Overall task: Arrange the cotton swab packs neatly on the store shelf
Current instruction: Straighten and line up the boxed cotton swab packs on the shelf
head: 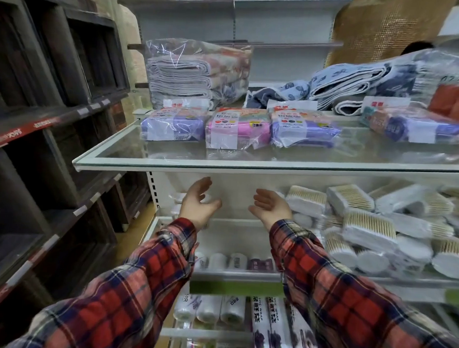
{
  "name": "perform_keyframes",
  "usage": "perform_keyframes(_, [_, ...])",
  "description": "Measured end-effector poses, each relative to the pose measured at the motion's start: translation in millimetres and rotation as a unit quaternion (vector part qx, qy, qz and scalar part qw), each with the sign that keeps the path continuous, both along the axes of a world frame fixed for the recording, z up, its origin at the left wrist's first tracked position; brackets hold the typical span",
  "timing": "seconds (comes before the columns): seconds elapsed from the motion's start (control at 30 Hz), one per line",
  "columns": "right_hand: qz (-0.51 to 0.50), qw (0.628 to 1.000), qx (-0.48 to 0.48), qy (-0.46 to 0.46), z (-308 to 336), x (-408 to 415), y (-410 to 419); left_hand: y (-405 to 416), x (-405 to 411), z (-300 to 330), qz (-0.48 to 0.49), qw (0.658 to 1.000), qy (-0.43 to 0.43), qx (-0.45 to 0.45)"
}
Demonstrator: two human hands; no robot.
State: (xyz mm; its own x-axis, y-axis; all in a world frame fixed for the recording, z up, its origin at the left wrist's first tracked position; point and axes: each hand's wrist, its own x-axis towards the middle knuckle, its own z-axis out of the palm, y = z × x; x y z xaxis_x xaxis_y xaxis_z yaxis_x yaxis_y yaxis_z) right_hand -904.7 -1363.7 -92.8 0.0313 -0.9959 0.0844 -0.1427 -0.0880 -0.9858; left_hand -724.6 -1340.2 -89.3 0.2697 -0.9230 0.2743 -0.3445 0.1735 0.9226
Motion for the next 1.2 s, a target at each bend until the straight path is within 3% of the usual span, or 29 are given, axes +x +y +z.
perform_keyframes(0.27, [-0.051, 0.996, -0.033, 0.057, 13, -55, -12, -17, -68, 0, -0.07, 0.997, -0.007, 0.041])
perform_keyframes(0.47, [-0.105, 0.982, -0.051, 0.148, 22, -116, -17, -35, -123, 6, -0.074, 0.993, -0.032, 0.088])
perform_keyframes(0.6, [-0.08, 0.963, -0.04, 0.254, 32, -140, -21, -43, -151, 7, -0.078, 0.989, -0.037, 0.117])
perform_keyframes(0.7, [-0.038, 0.937, -0.03, 0.347, 39, -145, -23, -48, -161, 9, -0.082, 0.987, -0.063, 0.121])
perform_keyframes(0.87, [0.001, 0.863, -0.027, 0.505, 46, -146, -31, -52, -166, 9, -0.08, 0.987, -0.071, 0.119])
perform_keyframes(1.1, [-0.011, 0.841, -0.008, 0.542, 32, -146, -49, -50, -157, 10, -0.096, 0.982, -0.049, 0.152])
perform_keyframes(1.2, [-0.015, 0.857, -0.012, 0.514, 28, -151, -53, -50, -153, 7, -0.105, 0.98, -0.031, 0.168])
